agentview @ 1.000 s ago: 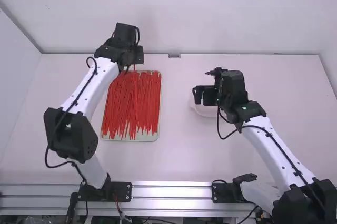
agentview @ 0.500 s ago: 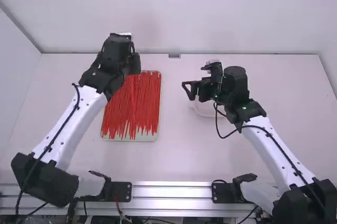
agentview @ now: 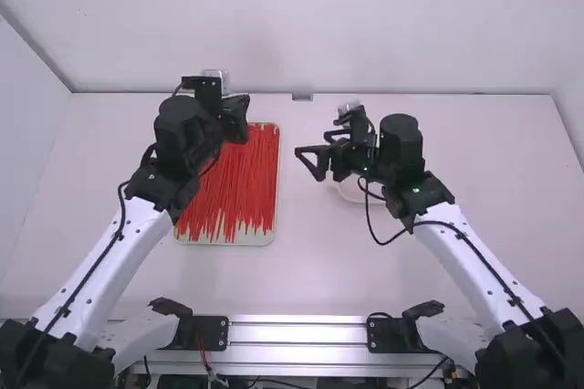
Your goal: Fasten the cable tie
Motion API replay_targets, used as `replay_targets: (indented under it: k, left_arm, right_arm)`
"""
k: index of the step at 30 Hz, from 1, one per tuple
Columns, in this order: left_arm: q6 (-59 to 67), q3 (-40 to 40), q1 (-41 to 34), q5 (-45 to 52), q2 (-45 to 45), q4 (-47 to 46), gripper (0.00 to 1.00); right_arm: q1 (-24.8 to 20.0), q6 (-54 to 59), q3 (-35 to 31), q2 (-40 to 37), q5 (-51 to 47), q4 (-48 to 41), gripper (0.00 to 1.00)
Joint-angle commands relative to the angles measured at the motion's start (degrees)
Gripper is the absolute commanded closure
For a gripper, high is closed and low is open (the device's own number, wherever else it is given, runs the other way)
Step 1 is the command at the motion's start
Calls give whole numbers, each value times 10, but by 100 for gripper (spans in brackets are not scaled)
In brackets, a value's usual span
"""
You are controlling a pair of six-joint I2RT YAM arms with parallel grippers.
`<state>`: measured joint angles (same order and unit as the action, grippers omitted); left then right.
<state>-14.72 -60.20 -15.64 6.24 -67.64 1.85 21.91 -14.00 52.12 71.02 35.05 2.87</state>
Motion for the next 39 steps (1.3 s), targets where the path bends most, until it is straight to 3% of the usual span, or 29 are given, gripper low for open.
replay_targets:
  k: [1,6,15,23,26,30,33,35,36,39]
  left_arm:
    - [-16,5,-2,61,-1,18,98]
    - [-52,5,-4,130,-1,51,98]
    - [-70,5,-66,137,-11,87,98]
    - [-116,5,-88,124,-12,96,98]
    - [-129,5,-88,122,-12,93,98]
    - [-129,5,-91,122,-12,90,98]
    - [-130,5,-91,123,-12,92,98]
    - [-136,5,-91,123,-12,93,98]
    - [-143,5,-91,123,-12,92,98]
    - [-139,5,-91,121,-12,93,98]
  right_arm:
    - [19,-3,19,2,9,4,1]
    - [34,-1,19,2,9,4,1]
    - [48,-6,19,2,10,-1,0]
    - [48,-12,19,2,12,-5,11]
    - [56,-9,19,2,10,-4,20]
    - [61,-7,19,2,9,-4,41]
    - [58,-8,19,2,10,-5,71]
    - [58,-9,19,2,10,-5,83]
    - [58,-12,19,2,9,-5,100]
    - [58,0,19,2,10,-5,100]
